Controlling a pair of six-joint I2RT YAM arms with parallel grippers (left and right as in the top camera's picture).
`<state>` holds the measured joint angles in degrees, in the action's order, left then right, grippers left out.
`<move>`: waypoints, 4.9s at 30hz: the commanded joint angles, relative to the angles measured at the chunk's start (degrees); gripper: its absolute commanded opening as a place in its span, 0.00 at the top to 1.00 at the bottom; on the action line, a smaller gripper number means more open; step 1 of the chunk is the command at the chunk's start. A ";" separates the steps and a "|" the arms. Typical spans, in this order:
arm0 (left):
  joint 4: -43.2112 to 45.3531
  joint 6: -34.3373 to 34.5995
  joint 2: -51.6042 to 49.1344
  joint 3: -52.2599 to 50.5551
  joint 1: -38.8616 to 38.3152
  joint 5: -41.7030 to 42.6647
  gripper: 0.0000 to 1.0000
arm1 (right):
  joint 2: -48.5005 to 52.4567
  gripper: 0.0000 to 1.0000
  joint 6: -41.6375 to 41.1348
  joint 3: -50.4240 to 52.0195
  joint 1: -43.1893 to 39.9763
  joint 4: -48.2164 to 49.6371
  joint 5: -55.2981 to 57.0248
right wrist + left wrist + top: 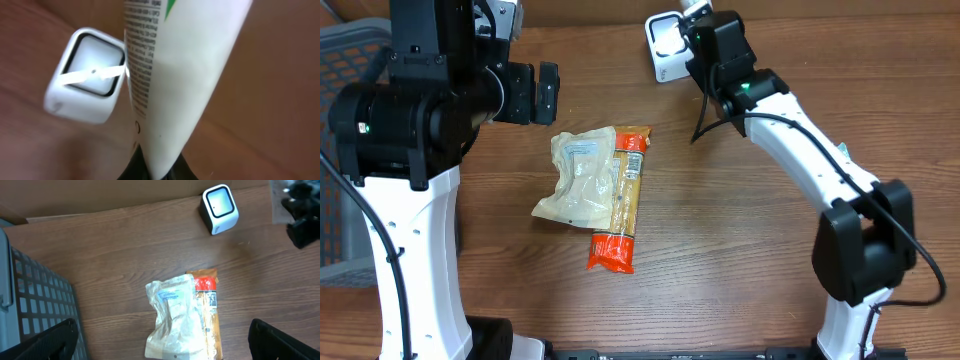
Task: Scan the item barcode
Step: 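Raise the tube to the white scanner window, then carry the tube right and drop it beside the mint-green packet, then reach the right gripper to the orange-capped spaghetti pack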
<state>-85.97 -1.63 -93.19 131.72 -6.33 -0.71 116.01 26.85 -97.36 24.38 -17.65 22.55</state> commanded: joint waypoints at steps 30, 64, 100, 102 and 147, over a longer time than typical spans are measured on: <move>0.09 0.37 -0.46 0.22 -0.07 -0.09 0.00 | 18.51 0.96 30.42 -1.25 1.62 26.58 16.81; 0.09 0.37 -0.46 0.22 -0.07 -0.09 0.01 | -17.94 0.96 -13.64 -1.40 -1.81 -27.78 -41.05; 0.09 0.37 -0.46 0.22 -0.07 -0.09 0.01 | -20.63 0.24 -42.12 45.42 -43.19 -9.35 -45.09; 0.09 0.37 -0.46 0.22 -0.07 -0.09 0.00 | -20.65 0.00 -42.12 44.33 -44.30 -11.32 -45.07; 0.09 0.37 -0.46 0.22 -0.07 -0.09 0.00 | 1.44 0.28 -63.14 20.44 9.29 -13.14 -49.68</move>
<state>-85.97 -1.63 -93.30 131.72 -6.33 -0.71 115.98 -32.25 -77.23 32.38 -31.83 -30.59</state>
